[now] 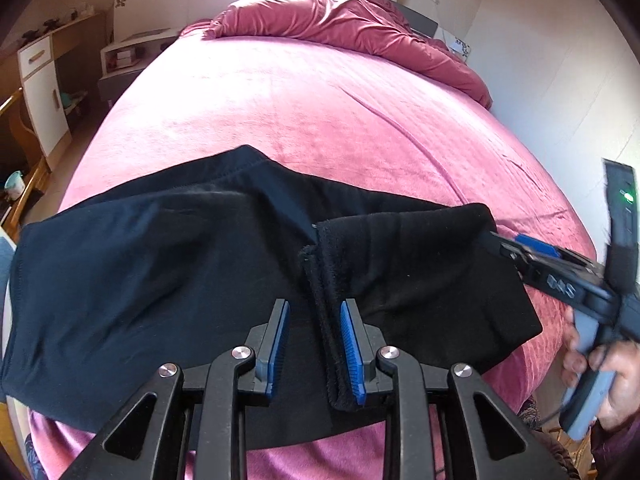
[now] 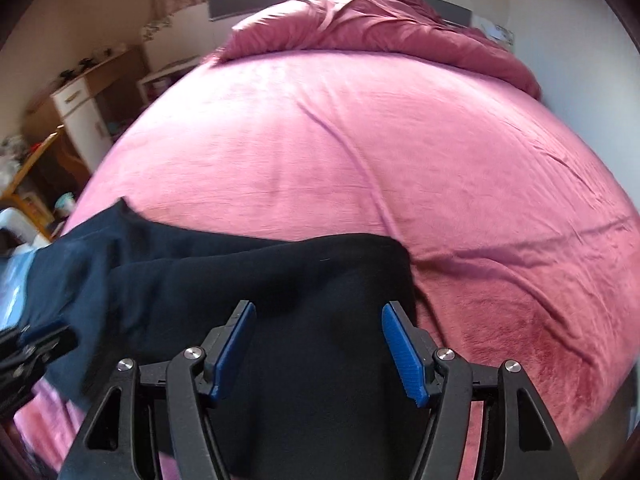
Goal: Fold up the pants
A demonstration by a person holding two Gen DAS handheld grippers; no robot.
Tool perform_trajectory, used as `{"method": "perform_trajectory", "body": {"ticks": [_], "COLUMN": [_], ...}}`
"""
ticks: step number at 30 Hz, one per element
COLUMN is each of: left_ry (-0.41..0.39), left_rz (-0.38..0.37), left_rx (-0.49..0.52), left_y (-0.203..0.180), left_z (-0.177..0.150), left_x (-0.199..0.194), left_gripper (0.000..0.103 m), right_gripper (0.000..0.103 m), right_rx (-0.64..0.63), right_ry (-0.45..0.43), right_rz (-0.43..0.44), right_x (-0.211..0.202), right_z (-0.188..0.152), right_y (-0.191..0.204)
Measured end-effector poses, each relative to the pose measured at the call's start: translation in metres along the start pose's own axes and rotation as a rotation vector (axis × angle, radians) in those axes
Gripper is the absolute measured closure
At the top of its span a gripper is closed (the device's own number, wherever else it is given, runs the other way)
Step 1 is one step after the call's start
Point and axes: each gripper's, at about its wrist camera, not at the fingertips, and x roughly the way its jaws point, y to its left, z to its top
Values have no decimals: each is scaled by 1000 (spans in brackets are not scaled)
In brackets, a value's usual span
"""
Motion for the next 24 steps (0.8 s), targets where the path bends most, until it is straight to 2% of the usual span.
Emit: {"method": "perform_trajectory", "body": {"ticks": [8, 11, 16, 18, 20, 22, 23, 24], "left_ry": [-2, 12, 29, 22, 20, 15, 11, 6], "left_rz": [15, 6, 0, 14, 23, 34, 41, 49], "left_rx": [-55, -86, -187, -214, -236, -259, -266, -274], "left_y": [25, 32, 59, 72, 82, 93, 97, 102], "left_z": [-4, -6, -7, -8, -9, -10, -10, -10], "left_x": [-18, -11, -9, -14, -18, -23, -25, -28], "left_gripper": [76, 76, 76, 76, 76, 76, 76, 76], "right_gripper": [37, 37, 37, 37, 46, 67, 72, 83], "right_rx": [-230, -296, -367, -386, -408, -450, -442, -423], "right_ry": [46, 74, 115, 136, 154, 139, 132, 126], "right_rz": [169, 216, 245, 230, 210, 157, 153, 158], "right_x": [-28, -27, -8, 3, 17, 26, 27, 26], "right_z": [-38, -52, -65, -69, -72, -74, -73, -70], "right_y": [60, 83, 108, 116, 122, 128, 129, 128]}}
